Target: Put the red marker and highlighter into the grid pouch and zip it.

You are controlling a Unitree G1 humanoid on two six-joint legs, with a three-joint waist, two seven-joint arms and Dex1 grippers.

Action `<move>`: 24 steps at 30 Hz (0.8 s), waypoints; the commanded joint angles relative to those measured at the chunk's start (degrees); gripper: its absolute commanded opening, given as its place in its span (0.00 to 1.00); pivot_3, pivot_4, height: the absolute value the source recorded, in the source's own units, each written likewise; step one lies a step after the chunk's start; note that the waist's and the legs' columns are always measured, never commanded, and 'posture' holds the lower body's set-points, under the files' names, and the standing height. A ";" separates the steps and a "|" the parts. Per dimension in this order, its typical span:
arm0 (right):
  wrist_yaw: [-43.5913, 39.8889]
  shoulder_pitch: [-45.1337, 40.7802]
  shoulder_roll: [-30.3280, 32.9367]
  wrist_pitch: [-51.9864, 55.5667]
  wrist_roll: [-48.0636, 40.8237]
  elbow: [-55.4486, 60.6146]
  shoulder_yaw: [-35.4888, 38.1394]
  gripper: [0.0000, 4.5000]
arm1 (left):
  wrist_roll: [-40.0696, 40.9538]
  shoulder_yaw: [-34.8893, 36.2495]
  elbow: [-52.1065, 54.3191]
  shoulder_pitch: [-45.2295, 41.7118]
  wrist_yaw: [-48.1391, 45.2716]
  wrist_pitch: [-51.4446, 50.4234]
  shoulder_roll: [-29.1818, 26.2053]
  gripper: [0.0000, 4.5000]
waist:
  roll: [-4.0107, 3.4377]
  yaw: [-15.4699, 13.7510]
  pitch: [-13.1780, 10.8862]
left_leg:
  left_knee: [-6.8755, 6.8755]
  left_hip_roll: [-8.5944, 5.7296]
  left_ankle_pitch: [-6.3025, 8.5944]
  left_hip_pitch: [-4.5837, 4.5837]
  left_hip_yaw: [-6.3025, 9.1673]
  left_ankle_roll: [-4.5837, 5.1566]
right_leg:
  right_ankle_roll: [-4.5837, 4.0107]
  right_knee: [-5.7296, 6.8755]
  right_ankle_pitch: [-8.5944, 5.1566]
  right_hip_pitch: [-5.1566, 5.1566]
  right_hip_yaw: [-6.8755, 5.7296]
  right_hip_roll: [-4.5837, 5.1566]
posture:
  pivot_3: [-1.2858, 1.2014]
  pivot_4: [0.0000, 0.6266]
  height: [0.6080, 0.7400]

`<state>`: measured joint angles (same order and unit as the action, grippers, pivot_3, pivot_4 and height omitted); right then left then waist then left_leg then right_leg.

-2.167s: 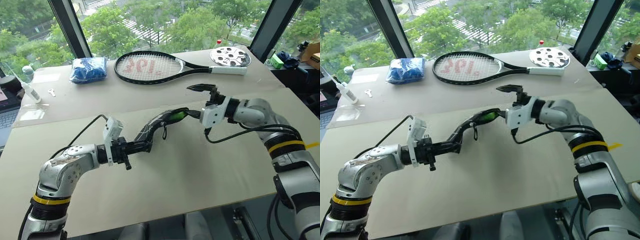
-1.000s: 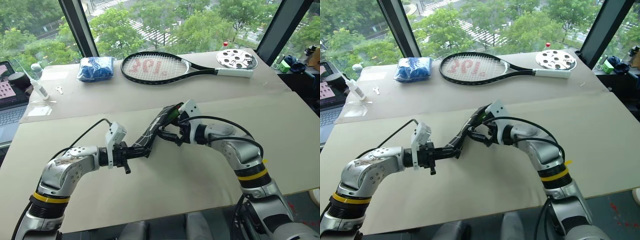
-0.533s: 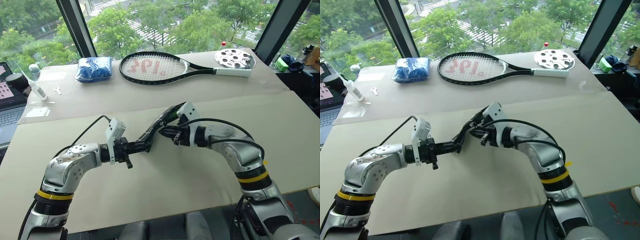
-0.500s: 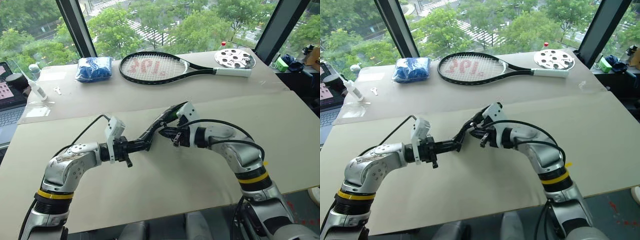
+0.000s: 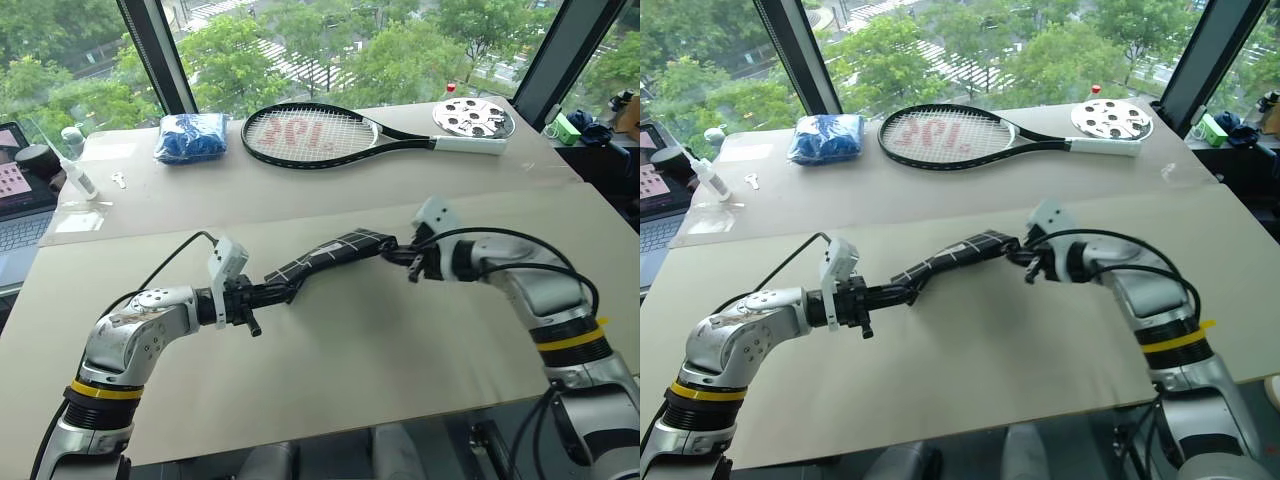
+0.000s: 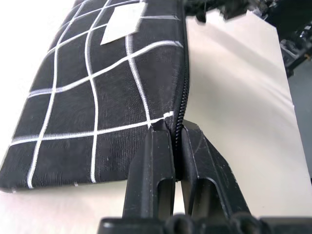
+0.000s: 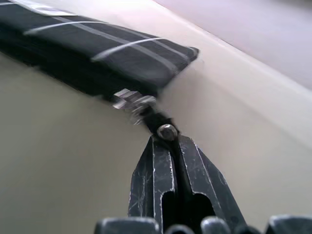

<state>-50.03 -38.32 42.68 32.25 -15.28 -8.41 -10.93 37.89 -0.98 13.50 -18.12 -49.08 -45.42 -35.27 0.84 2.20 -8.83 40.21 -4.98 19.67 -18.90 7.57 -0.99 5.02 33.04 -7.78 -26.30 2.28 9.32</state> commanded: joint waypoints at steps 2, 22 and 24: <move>1.26 -1.81 3.15 -3.81 2.95 -5.46 4.98 0.01 | -0.91 1.52 0.01 0.16 -0.60 1.14 -1.78 0.00 | 0.00 0.41 0.00 | -0.01 0.00 0.00 0.00 -0.03 0.00 | 0.00 0.00 0.00 0.00 0.03 0.01 | 0.52 0.24 1.00; -22.25 19.56 12.63 0.60 -15.91 8.33 23.18 0.58 | -17.24 -8.68 -7.91 -3.10 -13.68 27.56 -2.29 0.00 | -0.01 -1.52 -0.01 | 0.04 -0.02 0.05 -0.02 -0.08 0.10 | 0.02 -0.02 0.01 0.06 -0.01 0.03 | 0.52 0.24 1.00; -21.82 21.35 12.97 -0.18 -15.52 9.77 24.13 0.58 | -19.76 -10.49 -10.60 -4.54 -14.87 31.33 -1.49 0.00 | -0.01 -1.48 -0.01 | 0.05 -0.02 0.05 -0.02 -0.09 0.10 | 0.02 -0.02 0.01 0.08 -0.01 0.03 | 0.52 0.24 1.00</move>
<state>-71.44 -17.25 54.62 33.93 -30.07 -1.48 10.69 20.05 -10.51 3.78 -20.96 -62.54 -18.35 -37.40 0.83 0.73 -8.83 40.27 -5.01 19.72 -18.92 7.46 -0.89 5.04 33.02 -7.77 -26.22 2.27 9.36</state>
